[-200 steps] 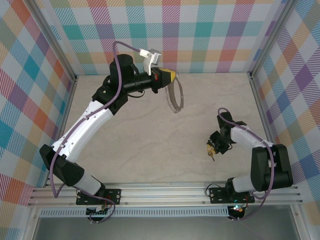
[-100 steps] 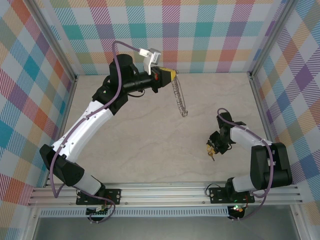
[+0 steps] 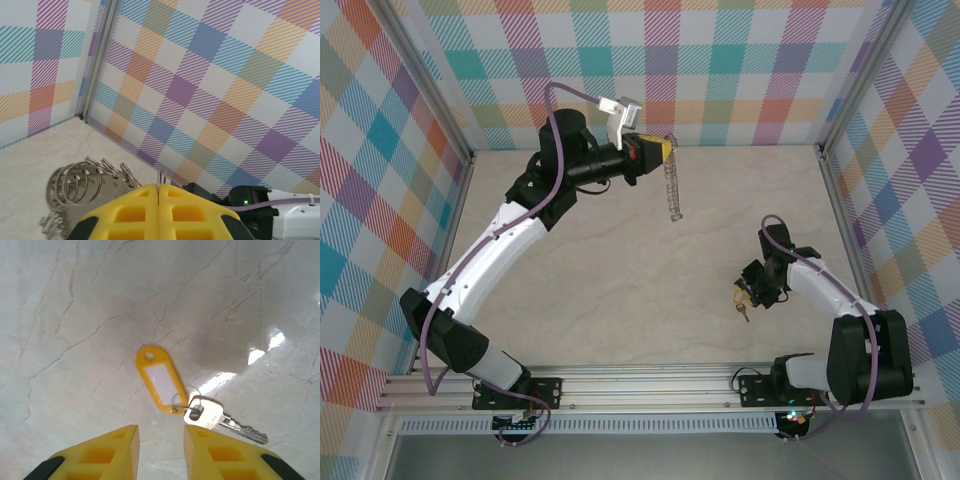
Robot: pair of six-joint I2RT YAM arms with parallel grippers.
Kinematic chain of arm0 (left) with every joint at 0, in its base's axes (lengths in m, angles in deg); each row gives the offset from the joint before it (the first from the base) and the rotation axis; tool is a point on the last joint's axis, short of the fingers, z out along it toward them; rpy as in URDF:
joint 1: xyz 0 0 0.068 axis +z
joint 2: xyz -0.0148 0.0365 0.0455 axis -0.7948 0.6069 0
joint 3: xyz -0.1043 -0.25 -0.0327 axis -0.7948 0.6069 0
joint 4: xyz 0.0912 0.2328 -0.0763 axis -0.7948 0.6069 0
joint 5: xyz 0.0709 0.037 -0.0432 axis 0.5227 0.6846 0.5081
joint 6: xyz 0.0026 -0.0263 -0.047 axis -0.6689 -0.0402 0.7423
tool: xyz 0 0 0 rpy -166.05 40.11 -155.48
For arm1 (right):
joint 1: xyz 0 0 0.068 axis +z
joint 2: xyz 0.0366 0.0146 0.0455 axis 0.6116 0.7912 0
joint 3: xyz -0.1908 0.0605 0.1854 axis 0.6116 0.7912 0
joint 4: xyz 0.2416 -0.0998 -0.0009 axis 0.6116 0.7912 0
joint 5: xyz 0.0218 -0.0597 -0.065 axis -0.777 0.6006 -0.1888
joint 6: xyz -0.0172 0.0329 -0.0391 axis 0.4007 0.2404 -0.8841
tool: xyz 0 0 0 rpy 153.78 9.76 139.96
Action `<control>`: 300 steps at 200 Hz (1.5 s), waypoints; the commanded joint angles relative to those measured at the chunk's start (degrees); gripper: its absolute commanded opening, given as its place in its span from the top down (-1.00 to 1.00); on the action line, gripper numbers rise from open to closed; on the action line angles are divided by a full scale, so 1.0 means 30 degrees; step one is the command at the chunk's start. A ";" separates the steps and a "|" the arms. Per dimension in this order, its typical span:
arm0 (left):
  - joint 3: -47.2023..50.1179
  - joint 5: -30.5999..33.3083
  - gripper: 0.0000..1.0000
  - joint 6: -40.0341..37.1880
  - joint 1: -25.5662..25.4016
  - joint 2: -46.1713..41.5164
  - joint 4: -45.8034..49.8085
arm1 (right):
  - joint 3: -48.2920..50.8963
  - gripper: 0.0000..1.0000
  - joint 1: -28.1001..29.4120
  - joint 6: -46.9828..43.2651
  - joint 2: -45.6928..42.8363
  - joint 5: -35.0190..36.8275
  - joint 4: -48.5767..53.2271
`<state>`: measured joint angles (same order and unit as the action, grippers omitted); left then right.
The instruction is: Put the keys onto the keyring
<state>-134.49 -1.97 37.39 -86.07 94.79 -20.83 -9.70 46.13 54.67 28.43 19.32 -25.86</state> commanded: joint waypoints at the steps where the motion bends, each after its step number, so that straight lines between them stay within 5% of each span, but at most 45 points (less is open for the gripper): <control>1: 0.0310 -0.0201 1.00 0.0345 0.0188 -0.0529 -0.1376 | 0.0601 0.37 0.0037 0.0797 -0.0290 -0.0317 0.0833; 43: 0.0446 -0.0262 1.00 0.0605 0.0193 -0.0437 -0.1686 | 0.1140 0.25 0.0038 0.1676 -0.0107 -0.0751 0.0105; 185: 0.0510 -0.0135 1.00 0.0641 0.0208 -0.0425 -0.1720 | 0.0802 0.31 0.0044 0.1606 0.1699 -0.0790 -0.1077; 300: 0.0405 -0.0152 1.00 0.0627 0.0194 -0.0309 -0.1730 | 0.0639 0.73 0.0033 0.1284 0.1847 -0.0601 -0.0931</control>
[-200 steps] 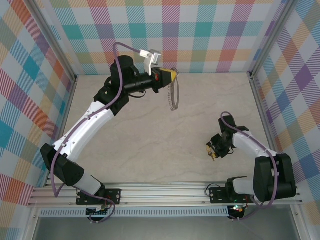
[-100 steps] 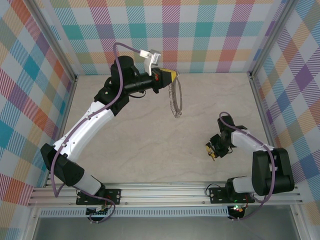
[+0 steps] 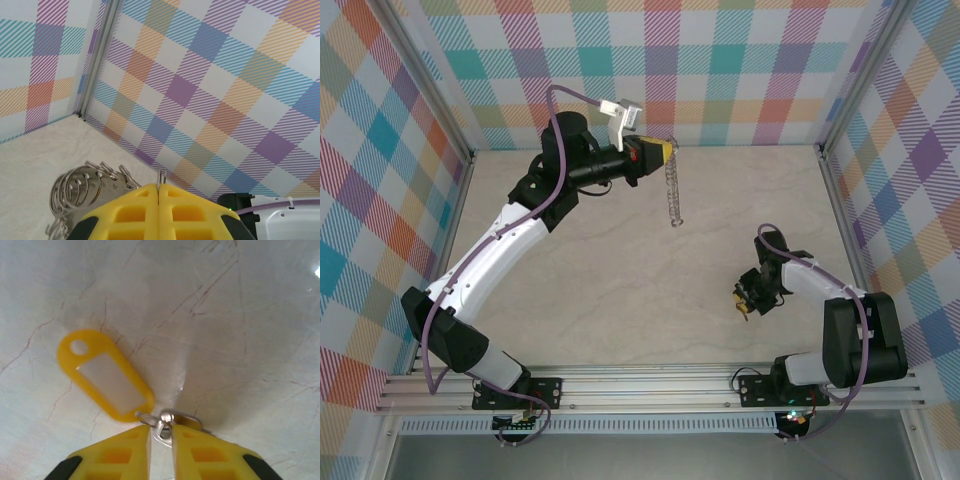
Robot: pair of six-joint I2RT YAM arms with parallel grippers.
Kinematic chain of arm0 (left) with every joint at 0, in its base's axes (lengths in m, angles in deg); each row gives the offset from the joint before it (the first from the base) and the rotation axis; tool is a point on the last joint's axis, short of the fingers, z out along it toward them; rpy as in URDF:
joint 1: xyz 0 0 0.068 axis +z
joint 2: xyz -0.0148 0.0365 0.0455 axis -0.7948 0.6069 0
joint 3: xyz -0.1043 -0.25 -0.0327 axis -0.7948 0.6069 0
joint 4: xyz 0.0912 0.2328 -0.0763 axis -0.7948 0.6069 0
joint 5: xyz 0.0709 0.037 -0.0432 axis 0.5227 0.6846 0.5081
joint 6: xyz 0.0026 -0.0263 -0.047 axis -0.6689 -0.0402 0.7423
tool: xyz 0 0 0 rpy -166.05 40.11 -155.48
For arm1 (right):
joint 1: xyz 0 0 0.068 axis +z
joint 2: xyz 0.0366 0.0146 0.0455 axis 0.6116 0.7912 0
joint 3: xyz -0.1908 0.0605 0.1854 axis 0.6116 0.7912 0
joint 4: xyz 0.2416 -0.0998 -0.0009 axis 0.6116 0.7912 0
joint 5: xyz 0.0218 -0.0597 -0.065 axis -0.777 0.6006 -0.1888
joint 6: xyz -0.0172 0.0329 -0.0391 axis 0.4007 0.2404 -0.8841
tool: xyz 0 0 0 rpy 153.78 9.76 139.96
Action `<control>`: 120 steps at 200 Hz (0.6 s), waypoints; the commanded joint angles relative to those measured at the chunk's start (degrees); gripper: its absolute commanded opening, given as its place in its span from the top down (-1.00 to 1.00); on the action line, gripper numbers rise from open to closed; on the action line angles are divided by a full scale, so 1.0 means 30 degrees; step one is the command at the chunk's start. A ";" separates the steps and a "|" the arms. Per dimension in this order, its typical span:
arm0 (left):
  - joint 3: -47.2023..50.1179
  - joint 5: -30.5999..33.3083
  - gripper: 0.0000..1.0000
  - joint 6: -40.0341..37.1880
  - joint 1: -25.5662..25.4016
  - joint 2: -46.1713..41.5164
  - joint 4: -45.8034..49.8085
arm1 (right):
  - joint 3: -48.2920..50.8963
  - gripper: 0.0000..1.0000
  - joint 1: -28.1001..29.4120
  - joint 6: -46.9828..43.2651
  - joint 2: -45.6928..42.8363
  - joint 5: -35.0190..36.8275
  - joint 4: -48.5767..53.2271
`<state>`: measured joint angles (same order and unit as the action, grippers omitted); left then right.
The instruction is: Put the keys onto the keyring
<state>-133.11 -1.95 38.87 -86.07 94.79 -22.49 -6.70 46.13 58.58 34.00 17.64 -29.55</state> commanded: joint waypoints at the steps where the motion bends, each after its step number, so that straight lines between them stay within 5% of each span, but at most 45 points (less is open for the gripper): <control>1: -0.0046 -0.0154 1.00 0.0138 0.0190 -0.0295 -0.1186 | -0.0357 0.74 0.0033 -0.0020 -0.0011 -0.0036 0.0311; 33: -0.0037 -0.0178 1.00 0.0116 0.0208 -0.0313 -0.1139 | -0.0412 1.00 0.0031 -0.0199 -0.0338 0.0022 0.0473; 120: -0.0037 -0.0207 1.00 0.0179 0.0186 -0.0349 -0.1115 | -0.1690 1.00 0.0032 -0.2010 -0.2283 -0.0157 0.1649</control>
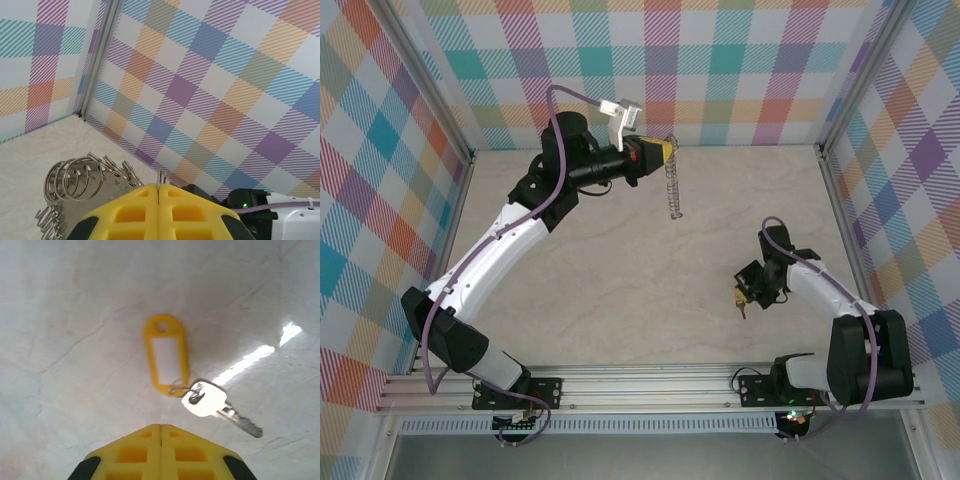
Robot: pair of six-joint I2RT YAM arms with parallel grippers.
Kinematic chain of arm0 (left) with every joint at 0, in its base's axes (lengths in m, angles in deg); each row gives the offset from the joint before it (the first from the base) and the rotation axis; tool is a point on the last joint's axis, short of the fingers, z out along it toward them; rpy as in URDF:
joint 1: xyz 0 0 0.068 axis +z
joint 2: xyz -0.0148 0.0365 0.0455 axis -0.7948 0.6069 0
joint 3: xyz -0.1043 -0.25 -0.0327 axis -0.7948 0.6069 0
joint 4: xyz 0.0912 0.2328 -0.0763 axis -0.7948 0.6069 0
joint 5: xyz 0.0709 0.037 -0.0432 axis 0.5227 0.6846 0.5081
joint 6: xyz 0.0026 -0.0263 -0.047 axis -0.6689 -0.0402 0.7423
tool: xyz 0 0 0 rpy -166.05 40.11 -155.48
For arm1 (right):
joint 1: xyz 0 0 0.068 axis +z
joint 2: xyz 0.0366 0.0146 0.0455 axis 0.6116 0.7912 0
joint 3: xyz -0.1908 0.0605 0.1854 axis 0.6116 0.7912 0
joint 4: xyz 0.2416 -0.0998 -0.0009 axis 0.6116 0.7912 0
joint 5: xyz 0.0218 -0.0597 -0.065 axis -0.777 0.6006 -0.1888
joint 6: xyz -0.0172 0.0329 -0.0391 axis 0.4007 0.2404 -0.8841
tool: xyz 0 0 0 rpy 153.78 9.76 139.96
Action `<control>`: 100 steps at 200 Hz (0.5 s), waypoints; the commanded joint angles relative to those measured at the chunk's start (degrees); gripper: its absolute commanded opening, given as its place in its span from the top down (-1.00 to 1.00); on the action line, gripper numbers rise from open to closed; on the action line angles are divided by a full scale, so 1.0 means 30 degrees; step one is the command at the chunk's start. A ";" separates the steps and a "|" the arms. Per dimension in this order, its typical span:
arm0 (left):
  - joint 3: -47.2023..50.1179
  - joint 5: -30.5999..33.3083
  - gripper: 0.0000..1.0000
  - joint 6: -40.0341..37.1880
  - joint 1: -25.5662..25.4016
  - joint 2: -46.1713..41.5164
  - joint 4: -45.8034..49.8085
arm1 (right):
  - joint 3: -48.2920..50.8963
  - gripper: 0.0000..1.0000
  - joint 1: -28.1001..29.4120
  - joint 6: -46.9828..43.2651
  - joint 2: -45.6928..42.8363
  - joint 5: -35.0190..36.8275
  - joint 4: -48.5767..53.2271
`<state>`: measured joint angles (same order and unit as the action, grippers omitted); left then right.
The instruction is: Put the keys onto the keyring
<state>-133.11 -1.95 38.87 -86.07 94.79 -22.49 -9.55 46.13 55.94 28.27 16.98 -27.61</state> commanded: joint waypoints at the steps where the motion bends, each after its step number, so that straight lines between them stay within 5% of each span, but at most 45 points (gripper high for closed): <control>1: -0.0038 -0.0207 1.00 0.0177 0.0201 -0.0359 -0.1126 | -0.0749 1.00 0.0033 -0.1174 -0.0351 0.0095 0.1026; 12: -0.0010 -0.0209 1.00 0.0204 0.0186 -0.0359 -0.1112 | -0.0842 0.99 0.0026 -0.1627 -0.0194 0.0351 0.1254; 27: 0.0021 -0.0231 1.00 0.0237 0.0205 -0.0347 -0.1173 | -0.1003 0.37 0.0026 -0.2346 0.0312 0.0563 0.1387; 41: 0.0012 -0.0238 1.00 0.0348 0.0195 -0.0340 -0.1253 | -0.1208 0.11 0.0031 -0.3156 0.0907 0.0755 0.1538; 100: 0.0168 -0.0239 1.00 0.0534 0.0195 -0.0369 -0.1387 | -0.1305 0.05 0.0033 -0.4871 0.2316 0.1157 0.1220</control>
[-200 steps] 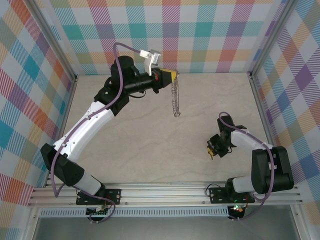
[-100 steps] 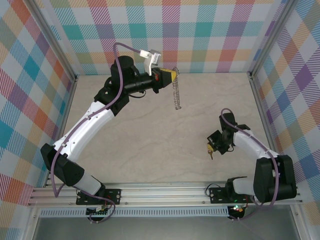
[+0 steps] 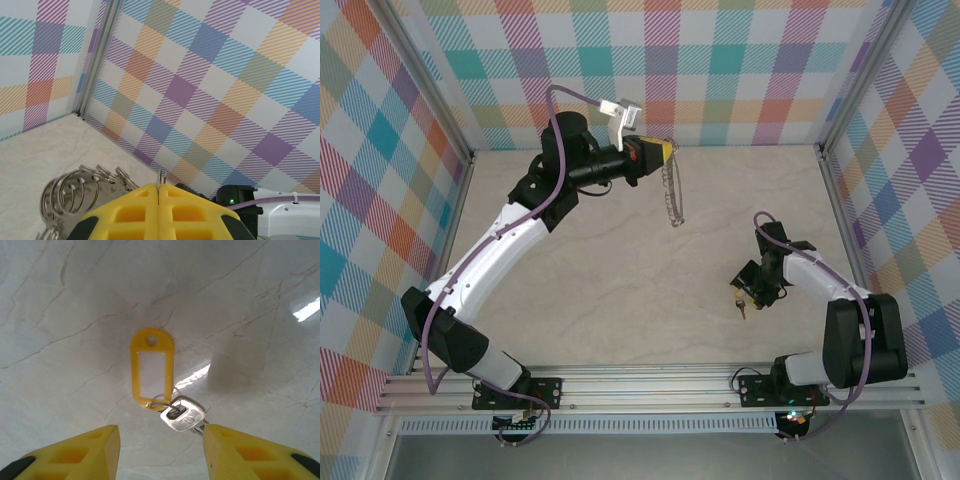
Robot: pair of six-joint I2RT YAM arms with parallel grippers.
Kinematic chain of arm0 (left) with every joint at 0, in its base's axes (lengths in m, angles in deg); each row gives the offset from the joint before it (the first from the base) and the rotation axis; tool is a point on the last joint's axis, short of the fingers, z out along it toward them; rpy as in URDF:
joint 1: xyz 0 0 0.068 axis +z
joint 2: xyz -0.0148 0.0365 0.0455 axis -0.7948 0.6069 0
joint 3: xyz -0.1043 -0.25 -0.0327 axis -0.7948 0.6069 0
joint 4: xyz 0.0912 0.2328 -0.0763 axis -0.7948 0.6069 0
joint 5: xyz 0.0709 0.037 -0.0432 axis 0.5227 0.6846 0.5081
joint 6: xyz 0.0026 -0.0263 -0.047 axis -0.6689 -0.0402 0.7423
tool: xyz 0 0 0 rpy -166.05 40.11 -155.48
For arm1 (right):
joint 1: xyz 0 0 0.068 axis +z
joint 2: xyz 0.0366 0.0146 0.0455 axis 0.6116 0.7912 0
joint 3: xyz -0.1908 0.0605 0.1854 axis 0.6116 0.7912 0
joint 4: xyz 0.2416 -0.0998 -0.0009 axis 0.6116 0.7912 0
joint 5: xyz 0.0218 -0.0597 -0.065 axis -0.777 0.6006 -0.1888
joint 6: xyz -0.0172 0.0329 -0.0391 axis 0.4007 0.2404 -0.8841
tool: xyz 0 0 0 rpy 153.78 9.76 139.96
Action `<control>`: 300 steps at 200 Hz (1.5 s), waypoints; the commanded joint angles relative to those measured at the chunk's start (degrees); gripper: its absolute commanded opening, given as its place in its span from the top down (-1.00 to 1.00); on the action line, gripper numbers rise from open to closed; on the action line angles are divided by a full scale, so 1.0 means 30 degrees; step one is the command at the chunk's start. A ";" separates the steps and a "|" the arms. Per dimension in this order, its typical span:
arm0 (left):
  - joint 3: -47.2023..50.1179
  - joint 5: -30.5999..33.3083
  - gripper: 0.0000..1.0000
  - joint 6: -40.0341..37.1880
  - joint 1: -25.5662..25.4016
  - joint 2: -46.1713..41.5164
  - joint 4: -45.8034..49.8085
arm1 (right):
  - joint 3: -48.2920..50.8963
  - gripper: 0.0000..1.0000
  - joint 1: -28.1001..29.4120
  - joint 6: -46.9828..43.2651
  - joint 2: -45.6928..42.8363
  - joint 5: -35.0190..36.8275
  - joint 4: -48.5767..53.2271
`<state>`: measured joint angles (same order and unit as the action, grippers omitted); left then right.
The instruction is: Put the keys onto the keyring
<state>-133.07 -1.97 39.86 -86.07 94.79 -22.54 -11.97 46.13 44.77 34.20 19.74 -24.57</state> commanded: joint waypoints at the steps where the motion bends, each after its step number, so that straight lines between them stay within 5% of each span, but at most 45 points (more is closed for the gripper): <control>1: 0.0153 -0.0216 1.00 0.0203 0.0191 -0.0369 -0.1379 | -0.0500 0.05 0.0033 -0.1168 0.0367 0.0237 0.0182; 139: 0.0119 -0.0201 1.00 0.0433 0.0191 -0.0175 -0.1631 | -0.1137 0.17 0.0729 -0.1513 0.2645 -0.0468 -0.1045; 186: 0.0152 -0.0170 1.00 0.0461 0.0189 -0.0182 -0.1680 | -0.0821 0.49 0.0908 -0.1392 0.2312 -0.0642 -0.1027; 300: 0.0181 -0.0112 1.00 0.0487 0.0189 -0.0230 -0.1752 | 0.1103 0.58 0.1190 -0.0598 -0.0014 -0.1875 -0.0989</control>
<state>-132.69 -1.95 40.58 -86.07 94.79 -23.85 -9.74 49.30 42.01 35.53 15.63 -28.22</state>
